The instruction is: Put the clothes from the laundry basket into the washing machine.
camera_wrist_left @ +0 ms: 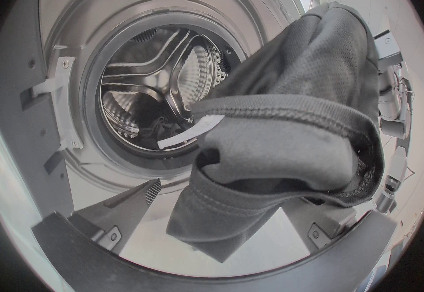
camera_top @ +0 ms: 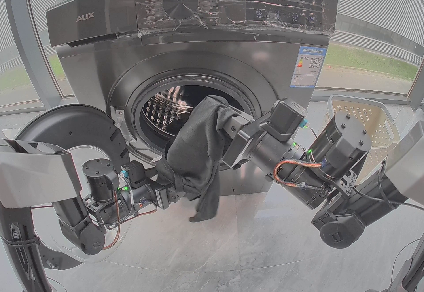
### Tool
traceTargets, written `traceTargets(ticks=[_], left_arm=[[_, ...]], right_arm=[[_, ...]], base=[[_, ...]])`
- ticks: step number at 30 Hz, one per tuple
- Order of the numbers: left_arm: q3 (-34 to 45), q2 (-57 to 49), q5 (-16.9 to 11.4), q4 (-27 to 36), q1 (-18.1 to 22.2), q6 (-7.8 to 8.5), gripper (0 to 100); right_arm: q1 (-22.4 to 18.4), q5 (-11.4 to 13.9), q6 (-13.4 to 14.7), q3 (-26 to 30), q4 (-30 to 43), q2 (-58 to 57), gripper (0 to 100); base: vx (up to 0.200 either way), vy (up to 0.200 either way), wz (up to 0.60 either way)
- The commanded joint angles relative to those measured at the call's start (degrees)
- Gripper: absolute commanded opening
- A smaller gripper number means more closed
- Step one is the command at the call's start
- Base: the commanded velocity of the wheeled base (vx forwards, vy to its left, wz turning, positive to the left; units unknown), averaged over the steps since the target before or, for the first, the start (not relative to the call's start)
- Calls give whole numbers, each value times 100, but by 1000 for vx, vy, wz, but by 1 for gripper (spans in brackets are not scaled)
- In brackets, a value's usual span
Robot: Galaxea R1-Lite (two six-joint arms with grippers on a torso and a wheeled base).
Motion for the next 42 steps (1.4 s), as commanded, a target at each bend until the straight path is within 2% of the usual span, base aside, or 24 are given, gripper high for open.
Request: traceTargets(ticks=[1, 4, 5, 11, 18, 22, 25, 26, 27, 28, 34, 38, 40, 42], left_arm=[[-527, 348, 157, -41, 6, -3, 100], [-799, 532, 157, -41, -64, -12, 100], [-870, 576, 148, -41, -82, -21, 0], [-1221, 796, 104, -41, -222, -47, 0], [-1423, 752, 148, -49, -161, -126, 0], [-1362, 497, 166, -49, -143, -205, 0], [-1380, 322, 236, -41, -135, -240, 0], [-1415, 225, 377, -41, -135, -320, 0], [-1415, 225, 377, -41, -135, -320, 0], [-1441, 111, 500, -41, -108, -399, 0], [-1362, -276, 526, -41, -91, -434, 0], [-1160, -540, 526, -41, -178, -478, 0], [-1037, -689, 517, -32, -310, -618, 0], [-1002, -751, 517, -41, -319, -627, 0]], right_arm=[[71, -22, 1, 10, -11, 5, 0], [159, -40, 1, 18, -2, -4, 0], [159, -40, 1, 27, -2, -4, 0], [132, -40, 1, 124, -55, -39, 0], [132, -48, 10, 695, -81, -320, 0], [27, -136, -43, 950, -90, -391, 0], [-8, -180, -52, 1284, -90, -435, 0], [9, -154, -61, 1609, -81, -558, 0], [9, -154, -61, 1609, -81, -558, 0], [62, -136, -61, 1987, -81, -628, 0], [71, -119, -61, 2769, -81, -479, 0], [62, -128, -34, 2778, -90, -188, 0], [88, -119, 1, 2769, -90, -109, 0], [97, -110, 1, 2769, -90, -101, 0]], base=[[0, 0, 0], [0, 0, 0], [0, 0, 0], [0, 0, 0], [0, 0, 0], [0, 0, 0], [0, 0, 0], [0, 0, 0], [0, 0, 0], [0, 0, 0], [0, 0, 0], [0, 0, 0], [0, 0, 0], [0, 0, 0]])
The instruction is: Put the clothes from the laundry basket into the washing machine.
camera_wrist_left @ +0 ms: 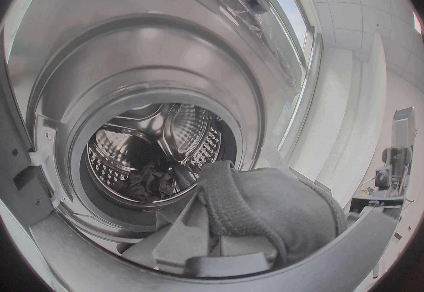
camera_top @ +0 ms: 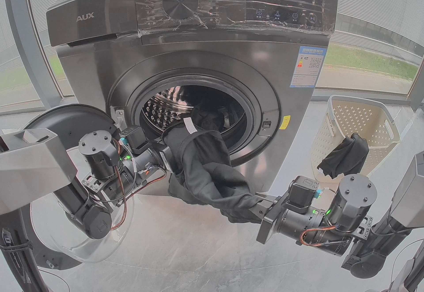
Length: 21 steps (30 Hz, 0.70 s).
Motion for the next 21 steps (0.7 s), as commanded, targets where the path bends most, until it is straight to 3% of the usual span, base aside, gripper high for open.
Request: traceTargets(ticks=[1, 3, 4, 10, 16, 18, 21], left_arm=[[138, -379, -3, -41, -85, -41, 0], [156, -388, -3, -41, -76, -50, 0], [173, -423, -3, -41, -76, -59, 0], [244, -634, -3, -32, -94, -85, 0], [419, -906, 23, -32, -120, -6, 0], [780, -1276, 32, -23, -199, 82, 0], [1035, -1610, 67, -23, -173, 82, 0]], right_arm=[[33, 13, 12, 38, -3, 192, 0], [50, 13, 12, 3, -3, 201, 0], [77, 13, 21, -15, -3, 192, 100], [165, -13, 21, 135, -3, 324, 100], [208, -4, -15, 355, -3, 500, 100], [314, 22, -32, 750, 6, 508, 100], [393, 39, -41, 1049, 6, 535, 100]], base=[[0, 0, 0], [0, 0, 0], [0, 0, 0], [0, 0, 0], [0, 0, 0], [0, 0, 0], [0, 0, 0]])
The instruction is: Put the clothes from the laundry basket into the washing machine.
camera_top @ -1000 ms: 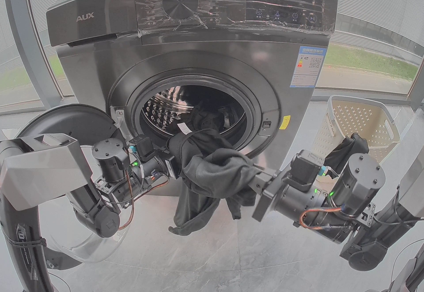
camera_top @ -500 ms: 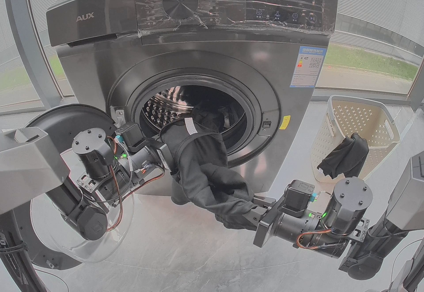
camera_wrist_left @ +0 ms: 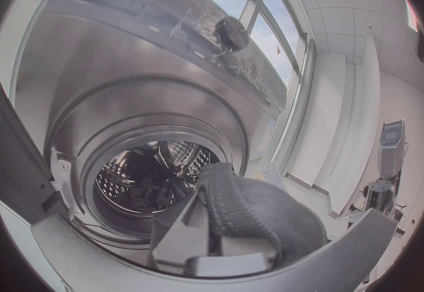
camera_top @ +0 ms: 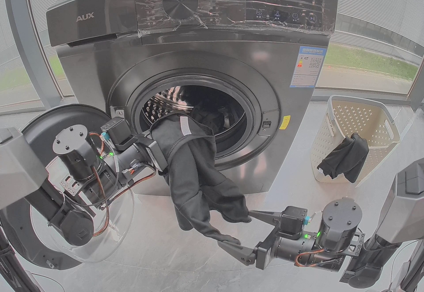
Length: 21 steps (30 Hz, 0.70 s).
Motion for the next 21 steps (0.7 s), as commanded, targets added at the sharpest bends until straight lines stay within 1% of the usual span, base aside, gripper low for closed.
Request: traceTargets(ticks=[1, 3, 4, 5, 7, 8, 9, 10, 12, 16, 18, 20, 21], left_arm=[[538, -789, 52, -28, -11, 14, 0], [705, -1052, 69, -28, -2, -109, 0], [740, -1114, 69, -28, -2, -144, 0], [837, -1290, 69, -28, -11, -293, 0], [898, -1386, 96, -19, -37, -373, 0], [898, -1395, 96, -19, -37, -373, 0], [924, -1413, 113, -19, -46, -320, 0], [942, -1404, 113, -19, -46, -311, 0], [1030, -1378, 113, -19, -28, -320, 0], [1179, -1342, 192, -1, -2, -302, 0], [1258, -1351, 307, 16, 7, -293, 0], [1276, -1342, 430, 16, 33, -232, 0], [1302, -1342, 588, 16, 69, -126, 0]], right_arm=[[138, 26, -28, 601, -1, 140, 100], [121, 26, -81, 759, -1, 263, 100], [121, 26, -98, 785, -1, 298, 100], [86, 26, -168, 882, -1, 404, 100], [42, 26, -239, 882, -1, 509, 100], [42, 26, -239, 891, -1, 509, 100], [15, 8, -248, 856, -1, 509, 100], [6, 8, -248, 838, -10, 509, 100], [-169, -18, -230, 662, -10, 456, 100], [-459, -106, -195, 522, -10, 175, 100], [-688, -290, -177, 302, -1, 70, 100], [-811, -405, -160, 161, -1, 26, 100], [-872, -510, -107, 30, -1, -27, 100]], base=[[0, 0, 0], [0, 0, 0], [0, 0, 0], [0, 0, 0], [0, 0, 0], [0, 0, 0], [0, 0, 0], [0, 0, 0], [0, 0, 0], [0, 0, 0], [0, 0, 0], [0, 0, 0], [0, 0, 0]])
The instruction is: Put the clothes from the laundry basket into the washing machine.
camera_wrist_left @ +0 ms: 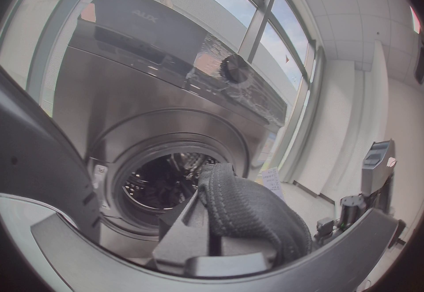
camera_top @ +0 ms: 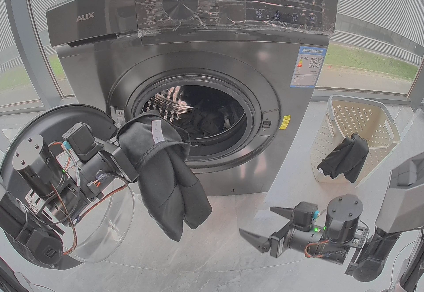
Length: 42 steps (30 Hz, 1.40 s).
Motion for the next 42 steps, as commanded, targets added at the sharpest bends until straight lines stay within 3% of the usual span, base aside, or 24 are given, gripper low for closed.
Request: traceTargets(ticks=[1, 3, 4, 5, 7, 10, 13, 16, 21, 25, 34, 42], left_arm=[[192, -8, 319, -4, 96, 201, 0], [411, 0, 407, -4, 87, 394, 0], [411, 0, 407, -4, 87, 394, 0], [552, 0, 416, -4, 87, 614, 0], [578, 0, 407, -12, 87, 720, 0], [578, -17, 407, -12, 61, 728, 0], [614, 27, 433, -12, 43, 728, 0], [614, 79, 433, -12, 52, 737, 0], [719, 79, 433, -12, 43, 755, 0], [789, 194, 416, -12, 43, 931, 0], [772, 519, 495, -30, 35, 1001, 0], [772, 563, 539, -30, 8, 1045, 0]], right_arm=[[-314, -220, 120, -428, 3, -263, 100], [-402, -264, 138, -542, 3, -299, 100], [-402, -264, 138, -542, 3, -299, 100], [-534, -272, 138, -621, 3, -369, 100], [-674, -272, 129, -647, 3, -404, 100], [-885, -352, 94, -674, 3, -413, 100], [-1026, -932, 50, -841, 21, -395, 100], [-1035, -1143, 59, -885, 73, -395, 100], [-1079, -1151, 59, -955, 73, -395, 100], [-1096, -1151, 59, -999, 73, -404, 100], [-1035, -1134, 67, -999, 56, -413, 100], [-1008, -1125, 76, -990, 29, -404, 100]], base=[[0, 0, 0], [0, 0, 0], [0, 0, 0], [0, 0, 0], [0, 0, 0], [0, 0, 0], [0, 0, 0], [0, 0, 0], [0, 0, 0], [0, 0, 0], [133, 0, 0], [0, 0, 0]])
